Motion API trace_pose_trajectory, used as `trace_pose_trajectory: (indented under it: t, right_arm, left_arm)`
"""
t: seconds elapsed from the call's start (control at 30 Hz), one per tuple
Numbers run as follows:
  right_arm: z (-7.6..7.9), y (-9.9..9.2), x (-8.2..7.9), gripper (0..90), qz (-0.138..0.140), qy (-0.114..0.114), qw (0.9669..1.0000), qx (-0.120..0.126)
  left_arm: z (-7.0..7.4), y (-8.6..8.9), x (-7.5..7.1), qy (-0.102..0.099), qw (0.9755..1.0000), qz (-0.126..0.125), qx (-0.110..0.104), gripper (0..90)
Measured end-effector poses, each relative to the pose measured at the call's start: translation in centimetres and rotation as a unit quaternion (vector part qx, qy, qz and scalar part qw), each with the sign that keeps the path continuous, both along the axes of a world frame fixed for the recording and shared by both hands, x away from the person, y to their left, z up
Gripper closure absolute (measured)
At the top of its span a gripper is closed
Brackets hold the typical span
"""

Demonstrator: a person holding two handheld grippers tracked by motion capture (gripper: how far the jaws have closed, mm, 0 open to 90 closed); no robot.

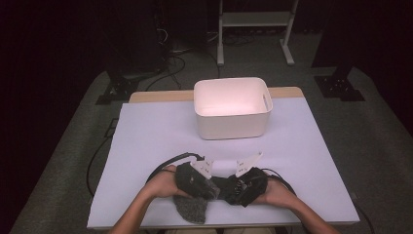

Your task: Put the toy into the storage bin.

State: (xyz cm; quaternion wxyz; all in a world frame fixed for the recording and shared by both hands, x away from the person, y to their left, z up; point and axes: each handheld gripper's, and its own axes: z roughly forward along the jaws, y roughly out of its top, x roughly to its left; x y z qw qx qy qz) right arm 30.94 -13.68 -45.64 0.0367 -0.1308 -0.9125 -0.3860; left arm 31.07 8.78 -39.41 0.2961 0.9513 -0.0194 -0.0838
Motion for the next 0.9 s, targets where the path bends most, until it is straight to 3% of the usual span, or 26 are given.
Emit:
trace_pose_trajectory:
  t: [0.2, 0.37, 0.5, 0.63, 0.9]
  right_arm:
    - [-0.1, 0.2, -0.2, 23.1, 0.009, -0.01, 0.9999, 0.005]
    - [0.1, 0.4, -0.5, 23.7, 0.035, -0.054, 0.9978, -0.017]
    - [0.4, 0.2, -0.1, 23.7, 0.044, -0.073, 0.9959, -0.028]
    - [-0.1, -0.5, 0.7, 23.5, 0.03, -0.036, 0.9989, -0.001]
    - [0.1, -1.0, 0.1, 21.8, 0.017, -0.049, 0.9986, -0.008]
  left_arm:
    - [0.4, 0.5, 0.5, -0.009, 0.9998, 0.02, -0.005, 78.8]
    - [0.5, 1.1, 0.9, -0.014, 0.9993, 0.033, -0.001, 78.8]
    - [0.3, 1.6, 1.2, -0.019, 0.9987, 0.047, 0.005, 78.7]
    - [-0.6, 1.5, 1.3, -0.014, 0.9985, 0.05, 0.014, 78.5]
    - [-1.2, 1.3, 0.9, -0.005, 0.999, 0.042, 0.011, 78.4]
